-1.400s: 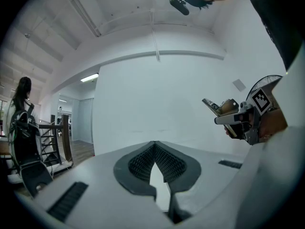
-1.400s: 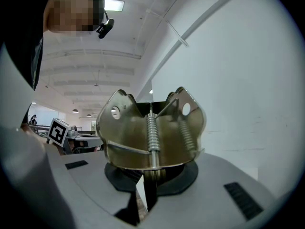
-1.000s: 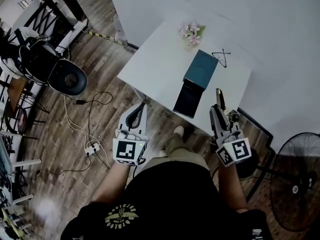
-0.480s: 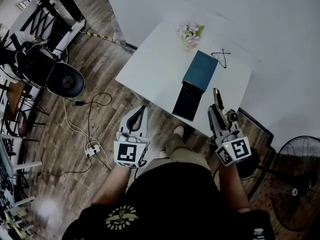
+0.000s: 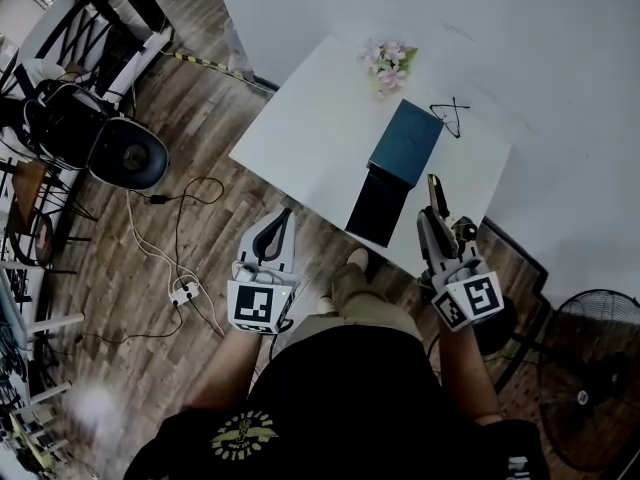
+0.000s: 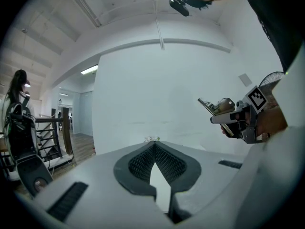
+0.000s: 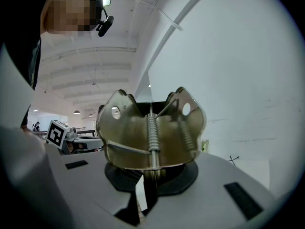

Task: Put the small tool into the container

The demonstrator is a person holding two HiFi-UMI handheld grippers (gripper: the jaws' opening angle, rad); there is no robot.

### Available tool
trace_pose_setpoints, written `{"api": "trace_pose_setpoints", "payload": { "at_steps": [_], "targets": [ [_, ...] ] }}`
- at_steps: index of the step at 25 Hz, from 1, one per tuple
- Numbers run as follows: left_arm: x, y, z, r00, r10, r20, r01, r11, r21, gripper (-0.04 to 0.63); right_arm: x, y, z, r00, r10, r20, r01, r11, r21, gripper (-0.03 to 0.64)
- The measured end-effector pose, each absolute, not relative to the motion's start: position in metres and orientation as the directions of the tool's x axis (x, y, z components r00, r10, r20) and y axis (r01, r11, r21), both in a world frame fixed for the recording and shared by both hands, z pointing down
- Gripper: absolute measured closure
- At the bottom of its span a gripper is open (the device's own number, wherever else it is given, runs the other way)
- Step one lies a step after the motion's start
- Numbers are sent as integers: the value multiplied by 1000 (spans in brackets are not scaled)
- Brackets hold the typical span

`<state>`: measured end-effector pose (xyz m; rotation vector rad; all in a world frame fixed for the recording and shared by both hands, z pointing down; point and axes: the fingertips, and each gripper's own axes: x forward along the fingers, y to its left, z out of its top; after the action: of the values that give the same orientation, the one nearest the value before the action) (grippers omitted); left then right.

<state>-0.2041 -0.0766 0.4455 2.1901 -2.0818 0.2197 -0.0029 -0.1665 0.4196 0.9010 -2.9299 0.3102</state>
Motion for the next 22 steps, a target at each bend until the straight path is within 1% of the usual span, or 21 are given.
{"api": "trace_pose_setpoints", "payload": {
  "at_steps": [13,19,22],
  "targets": [
    [-202,-140,468,85,-974,209,-996,-89,-8,589,-8,-216,450,-821,-550,154,-571,794,-209,575],
    [-196,-185,469,131,-966,222,-991,-136,-7,589,-9,-250,460,-809,-564,164,-587,775,-233,575],
    [-191,-209,462,156,-966,204,-987,-162,-12,589,-9,-266,461,-804,-571,164,-594,765,-248,575]
  ]
}}
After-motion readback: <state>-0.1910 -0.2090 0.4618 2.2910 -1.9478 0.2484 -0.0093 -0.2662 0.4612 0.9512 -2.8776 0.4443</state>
